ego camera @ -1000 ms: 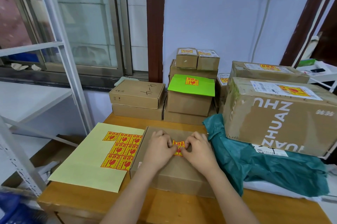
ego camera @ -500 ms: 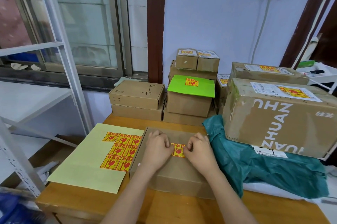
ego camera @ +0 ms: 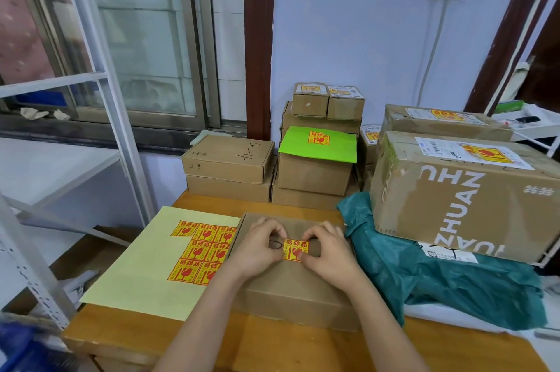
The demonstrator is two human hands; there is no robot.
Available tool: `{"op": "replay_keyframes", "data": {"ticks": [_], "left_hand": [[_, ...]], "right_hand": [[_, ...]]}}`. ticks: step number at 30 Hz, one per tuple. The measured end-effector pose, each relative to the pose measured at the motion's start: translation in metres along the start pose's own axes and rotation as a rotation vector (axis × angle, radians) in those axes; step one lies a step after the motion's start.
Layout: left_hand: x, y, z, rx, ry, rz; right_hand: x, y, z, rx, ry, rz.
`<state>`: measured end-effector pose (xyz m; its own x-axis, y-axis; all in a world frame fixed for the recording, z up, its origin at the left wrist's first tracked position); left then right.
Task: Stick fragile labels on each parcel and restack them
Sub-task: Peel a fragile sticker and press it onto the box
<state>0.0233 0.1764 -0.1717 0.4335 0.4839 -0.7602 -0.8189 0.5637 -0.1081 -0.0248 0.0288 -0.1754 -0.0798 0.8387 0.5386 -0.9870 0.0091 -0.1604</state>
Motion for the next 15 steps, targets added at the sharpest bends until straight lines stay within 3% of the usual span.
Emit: {"op": "replay_keyframes", "data": {"ticks": [5,11,15], "left_hand": [[-0.002,0.002,0.0,-0.076,-0.038,-0.019],[-0.002,-0.001,-0.014,-0.121,-0.277,0.059],[-0.004,-0.001,-0.014,-0.148,-0.269,0.088]], "right_hand": [[-0.002,0.001,0.002,0.014,-0.081,0.013],[-0.002,-0.001,0.0,-0.028,0.047,-0.058],[-0.002,-0.002,0.001,-0.085,0.081,-0.117]]}}
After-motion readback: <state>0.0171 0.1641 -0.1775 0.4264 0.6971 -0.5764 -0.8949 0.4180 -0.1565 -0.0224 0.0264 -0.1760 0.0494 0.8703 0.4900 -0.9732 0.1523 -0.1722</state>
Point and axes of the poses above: each hand's wrist, its own y-axis away from the middle knuckle, its own z-axis out of the back of the hand, x = y × z, the point moved 5 cm from there along -y, towards the middle knuckle, and after that the axes turned 4 degrees about x, right-handed, at the moved point
